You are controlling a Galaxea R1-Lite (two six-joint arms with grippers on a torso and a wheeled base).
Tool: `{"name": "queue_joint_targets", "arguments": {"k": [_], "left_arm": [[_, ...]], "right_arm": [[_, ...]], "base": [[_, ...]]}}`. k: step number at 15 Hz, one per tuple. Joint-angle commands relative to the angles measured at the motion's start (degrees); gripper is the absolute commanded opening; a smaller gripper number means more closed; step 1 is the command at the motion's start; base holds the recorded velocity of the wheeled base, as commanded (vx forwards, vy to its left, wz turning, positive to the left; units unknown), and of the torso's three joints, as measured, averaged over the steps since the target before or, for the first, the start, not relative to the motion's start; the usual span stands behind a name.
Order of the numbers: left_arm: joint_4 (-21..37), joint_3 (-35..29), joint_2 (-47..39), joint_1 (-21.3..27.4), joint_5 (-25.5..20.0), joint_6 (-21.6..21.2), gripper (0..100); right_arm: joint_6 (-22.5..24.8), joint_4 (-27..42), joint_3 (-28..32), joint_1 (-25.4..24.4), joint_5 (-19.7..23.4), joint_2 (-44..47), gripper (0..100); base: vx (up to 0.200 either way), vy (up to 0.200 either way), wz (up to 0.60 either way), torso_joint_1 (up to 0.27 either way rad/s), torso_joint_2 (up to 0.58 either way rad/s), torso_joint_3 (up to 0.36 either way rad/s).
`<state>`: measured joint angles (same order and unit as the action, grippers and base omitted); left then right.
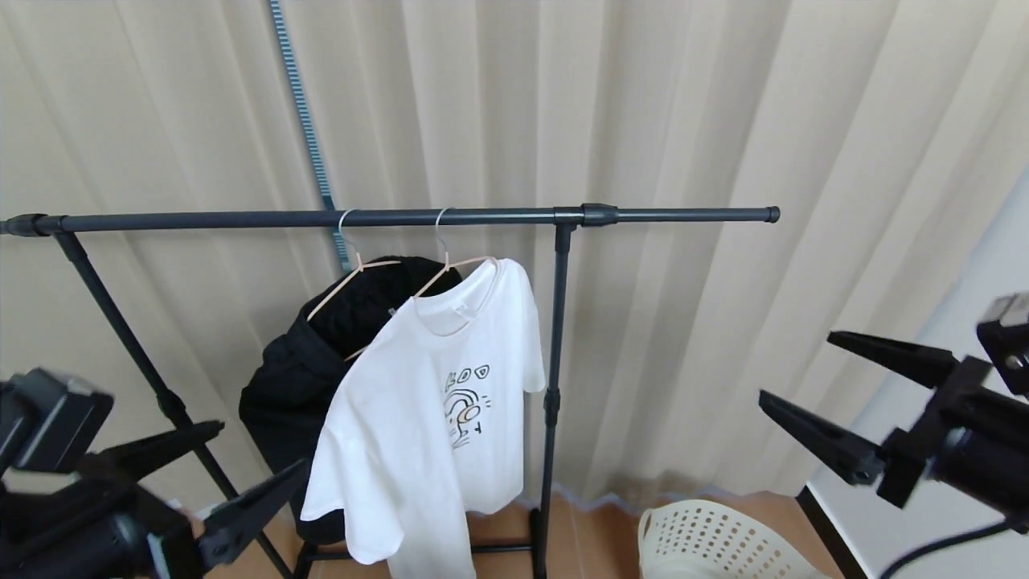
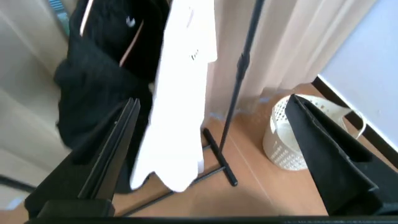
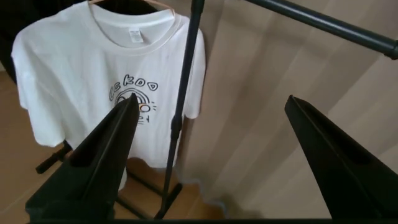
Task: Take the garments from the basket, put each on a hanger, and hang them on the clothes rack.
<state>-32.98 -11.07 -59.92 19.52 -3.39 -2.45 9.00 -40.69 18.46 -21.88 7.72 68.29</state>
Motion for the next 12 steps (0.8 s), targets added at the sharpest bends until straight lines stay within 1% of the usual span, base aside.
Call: {"name": "queue_joint_targets", "arguments": {"k": [1, 2, 3, 4, 5, 6, 7, 8, 9, 10, 11, 12], "left_arm": [[0.02, 10.98, 14.3, -0.27, -0.04, 0.17, 100], [3.88, 11.07, 19.49, 0.17, -0.13, 0.96, 100], [11.88, 11.07, 25.64, 0.43, -0.65, 3.42, 100], [15.49, 11.07, 29.16, 1.14, -2.06, 3.68, 100], [25.68, 11.07, 39.26, 2.37, -5.58, 3.94, 100], [29.99, 11.07, 42.69, 2.19, -5.66, 3.86, 100], [32.1, 11.07, 45.06, 1.93, -5.31, 4.12, 100], [32.01, 11.07, 45.06, 1.23, -4.52, 4.12, 100], [32.01, 11.07, 45.15, -2.03, -1.27, 3.77, 100], [32.18, 11.07, 46.73, -6.86, 0.4, 2.63, 100], [32.27, 11.07, 51.04, -11.08, 0.4, 2.1, 100], [32.27, 11.07, 54.47, -14.42, 0.31, 2.1, 100]], "right_arm": [[-0.03, 11.6, -8.35, -2.46, -1.92, -18.11, 100], [-0.12, 17.84, -10.9, -2.46, -2.18, -25.14, 100], [-0.03, 22.32, -13.01, -2.46, -2.27, -31.82, 100], [0.06, 25.14, -13.71, -2.46, -2.27, -35.42, 100], [0.06, 36.74, -13.89, -1.85, -2.79, -45.53, 100], [0.06, 41.4, -13.71, -1.41, -2.97, -49.57, 100], [0.23, 48.87, -13.53, 0.09, -3.06, -56.6, 100], [0.23, 50.8, -13.27, 1.4, -2.71, -59.06, 100], [0.14, 51.85, -12.48, 5.53, -2.88, -61.17, 100], [0.14, 51.94, -12.48, 10.72, -2.44, -62.93, 100], [0.14, 51.94, -12.48, 13.97, -2.53, -63.37, 100], [-0.03, 51.94, -12.48, 15.91, -2.44, -63.46, 100]], "base": [[0.0, 0.0, 0.0, 0.0, 0.0, 0.0], [0.0, 0.0, 0.0, 0.0, 0.0, 0.0], [0.0, 0.0, 0.0, 0.0, 0.0, 0.0], [0.0, 0.0, 0.0, 0.0, 0.0, 0.0], [0.0, 0.0, 0.0, 0.0, 0.0, 0.0], [0.0, 0.0, 0.0, 0.0, 0.0, 0.0], [0.0, 0.0, 0.0, 0.0, 0.0, 0.0], [0.0, 0.0, 0.0, 0.0, 0.0, 0.0], [0.0, 0.0, 0.0, 0.0, 0.0, 0.0], [0.0, 0.0, 0.0, 0.0, 0.0, 0.0], [0.0, 0.0, 0.0, 0.0, 0.0, 0.0], [0.0, 0.0, 0.0, 0.0, 0.0, 0.0]]}}
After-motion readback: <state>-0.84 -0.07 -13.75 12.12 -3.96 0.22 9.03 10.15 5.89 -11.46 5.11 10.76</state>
